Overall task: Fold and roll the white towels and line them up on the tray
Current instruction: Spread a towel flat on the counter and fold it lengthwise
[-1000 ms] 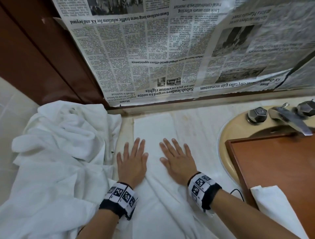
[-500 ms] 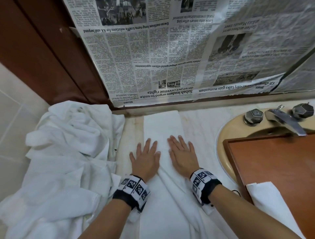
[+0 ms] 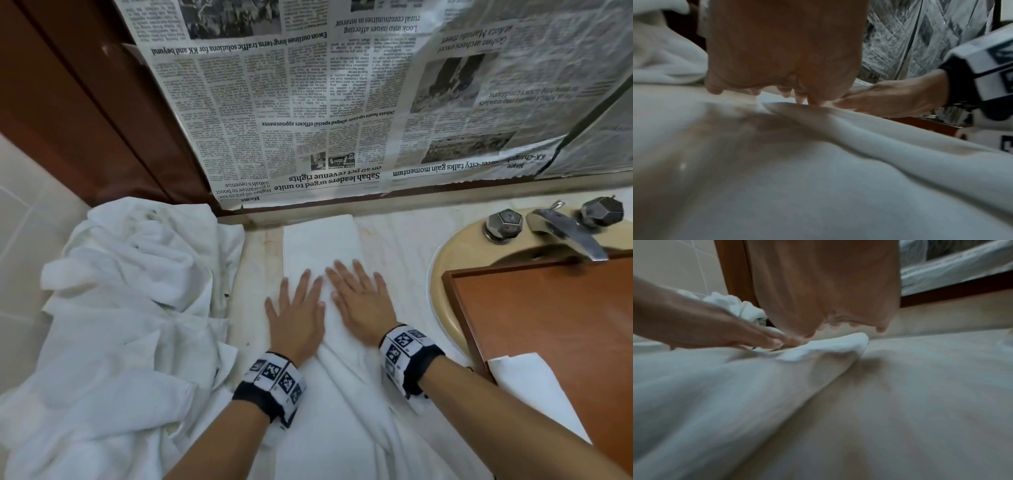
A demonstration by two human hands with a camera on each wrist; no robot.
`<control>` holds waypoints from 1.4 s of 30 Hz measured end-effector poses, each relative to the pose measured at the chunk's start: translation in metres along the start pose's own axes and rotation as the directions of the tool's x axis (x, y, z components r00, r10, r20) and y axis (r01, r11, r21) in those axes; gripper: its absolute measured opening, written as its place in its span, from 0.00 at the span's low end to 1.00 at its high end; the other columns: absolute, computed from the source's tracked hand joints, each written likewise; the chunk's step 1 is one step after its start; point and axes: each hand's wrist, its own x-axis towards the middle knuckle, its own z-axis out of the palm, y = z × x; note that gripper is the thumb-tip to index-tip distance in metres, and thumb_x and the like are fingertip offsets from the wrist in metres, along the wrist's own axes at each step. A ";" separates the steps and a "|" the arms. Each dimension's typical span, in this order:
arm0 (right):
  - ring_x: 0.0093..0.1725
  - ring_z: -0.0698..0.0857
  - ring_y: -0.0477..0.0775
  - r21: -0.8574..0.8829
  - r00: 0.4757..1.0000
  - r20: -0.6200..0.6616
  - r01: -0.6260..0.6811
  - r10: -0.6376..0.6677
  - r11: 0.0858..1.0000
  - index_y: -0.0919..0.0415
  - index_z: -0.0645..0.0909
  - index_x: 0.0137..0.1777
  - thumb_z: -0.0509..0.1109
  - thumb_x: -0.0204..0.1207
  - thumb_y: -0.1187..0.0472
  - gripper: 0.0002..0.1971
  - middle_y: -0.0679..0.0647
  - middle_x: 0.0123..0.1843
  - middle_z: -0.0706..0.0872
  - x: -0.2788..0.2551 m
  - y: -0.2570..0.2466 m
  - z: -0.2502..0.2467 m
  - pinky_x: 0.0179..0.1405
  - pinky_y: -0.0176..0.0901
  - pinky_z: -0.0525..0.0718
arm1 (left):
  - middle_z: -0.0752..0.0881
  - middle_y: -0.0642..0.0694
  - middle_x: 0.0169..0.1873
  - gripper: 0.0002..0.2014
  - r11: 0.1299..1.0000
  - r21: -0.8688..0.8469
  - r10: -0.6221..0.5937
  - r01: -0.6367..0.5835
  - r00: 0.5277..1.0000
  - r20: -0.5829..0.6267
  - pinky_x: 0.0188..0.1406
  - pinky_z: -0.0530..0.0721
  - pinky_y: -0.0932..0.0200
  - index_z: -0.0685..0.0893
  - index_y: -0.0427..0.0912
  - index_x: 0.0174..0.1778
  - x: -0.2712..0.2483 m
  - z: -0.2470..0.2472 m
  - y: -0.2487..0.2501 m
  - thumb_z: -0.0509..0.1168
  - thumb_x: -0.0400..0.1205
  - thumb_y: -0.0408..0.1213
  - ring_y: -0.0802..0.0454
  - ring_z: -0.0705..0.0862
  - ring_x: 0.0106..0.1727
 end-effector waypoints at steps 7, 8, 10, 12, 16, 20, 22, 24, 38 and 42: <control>0.87 0.34 0.53 0.015 0.977 0.019 -0.211 0.211 0.977 0.32 0.36 0.85 0.36 0.89 0.43 0.26 0.33 0.86 0.33 -0.008 0.032 0.003 0.84 0.64 0.37 | 0.36 0.66 0.86 0.26 0.991 0.069 -0.114 0.111 0.993 0.041 0.83 0.41 0.28 0.37 0.70 0.85 -0.004 0.005 -0.029 0.37 0.91 0.55 0.45 0.36 0.88; 0.87 0.35 0.54 0.014 0.972 0.011 -0.237 0.236 0.972 0.33 0.37 0.86 0.36 0.89 0.44 0.26 0.34 0.87 0.35 -0.008 0.035 -0.001 0.84 0.65 0.39 | 0.37 0.65 0.86 0.26 0.989 0.071 -0.135 0.132 0.990 0.040 0.83 0.41 0.27 0.38 0.71 0.85 -0.005 0.001 -0.032 0.38 0.91 0.54 0.44 0.37 0.88; 0.88 0.37 0.54 0.008 0.980 -0.013 -0.199 0.199 0.980 0.35 0.41 0.87 0.33 0.86 0.44 0.28 0.36 0.88 0.38 -0.011 0.028 -0.007 0.84 0.65 0.42 | 0.39 0.64 0.86 0.26 0.991 0.073 -0.118 0.116 0.993 0.019 0.82 0.41 0.25 0.41 0.70 0.85 -0.008 -0.004 -0.030 0.39 0.91 0.53 0.43 0.37 0.88; 0.88 0.38 0.51 0.001 0.998 0.026 -0.051 0.050 0.999 0.39 0.41 0.87 0.25 0.79 0.41 0.34 0.36 0.87 0.36 -0.015 0.009 -0.003 0.84 0.63 0.42 | 0.37 0.67 0.85 0.26 0.998 0.068 -0.009 0.007 1.000 0.029 0.81 0.38 0.27 0.43 0.69 0.86 -0.011 -0.003 -0.017 0.36 0.89 0.55 0.45 0.35 0.88; 0.85 0.31 0.48 -0.045 0.991 0.121 0.071 -0.065 0.996 0.49 0.35 0.88 0.11 0.72 0.35 0.44 0.39 0.85 0.30 -0.033 -0.009 0.020 0.85 0.66 0.41 | 0.33 0.69 0.83 0.33 0.985 0.151 0.060 -0.080 0.990 0.129 0.83 0.41 0.29 0.38 0.67 0.86 -0.022 0.012 -0.009 0.22 0.80 0.60 0.47 0.34 0.88; 0.86 0.32 0.51 -0.096 0.994 0.095 -0.053 0.062 0.994 0.47 0.33 0.87 0.19 0.77 0.38 0.37 0.38 0.85 0.30 -0.049 0.011 0.015 0.84 0.65 0.39 | 0.37 0.68 0.85 0.26 0.994 0.100 -0.047 0.037 0.994 0.097 0.82 0.43 0.30 0.40 0.71 0.85 -0.027 0.001 -0.032 0.34 0.89 0.57 0.46 0.37 0.88; 0.87 0.32 0.50 -0.054 0.986 0.074 -0.143 0.147 0.988 0.49 0.33 0.87 0.28 0.86 0.42 0.30 0.39 0.86 0.30 -0.055 0.018 0.009 0.84 0.62 0.37 | 0.39 0.65 0.86 0.26 0.995 0.074 -0.068 0.060 0.992 0.105 0.83 0.43 0.29 0.43 0.69 0.86 -0.032 -0.004 -0.037 0.41 0.90 0.55 0.46 0.37 0.88; 0.87 0.34 0.48 0.028 0.993 0.025 -0.112 0.111 0.993 0.49 0.37 0.88 0.36 0.90 0.45 0.29 0.39 0.86 0.33 -0.061 0.013 0.010 0.85 0.59 0.38 | 0.38 0.63 0.86 0.28 0.996 0.077 -0.051 0.041 0.991 0.126 0.82 0.43 0.28 0.44 0.68 0.86 -0.040 -0.004 -0.034 0.41 0.88 0.57 0.47 0.36 0.88; 0.84 0.28 0.42 -0.054 0.989 0.147 0.011 -0.003 0.998 0.47 0.30 0.87 0.32 0.85 0.36 0.34 0.40 0.85 0.26 -0.070 0.014 0.017 0.84 0.58 0.31 | 0.32 0.62 0.85 0.35 0.990 0.105 -0.111 0.093 0.979 0.174 0.83 0.38 0.28 0.34 0.57 0.87 -0.039 -0.004 -0.022 0.46 0.87 0.52 0.45 0.32 0.87; 0.84 0.27 0.44 -0.088 0.985 0.174 0.019 -0.003 0.996 0.47 0.28 0.86 0.35 0.84 0.32 0.37 0.40 0.85 0.25 -0.045 0.037 0.006 0.84 0.59 0.32 | 0.34 0.63 0.86 0.36 0.989 0.117 -0.107 0.087 0.978 0.180 0.82 0.37 0.27 0.35 0.58 0.87 -0.015 -0.011 -0.016 0.47 0.87 0.54 0.44 0.33 0.87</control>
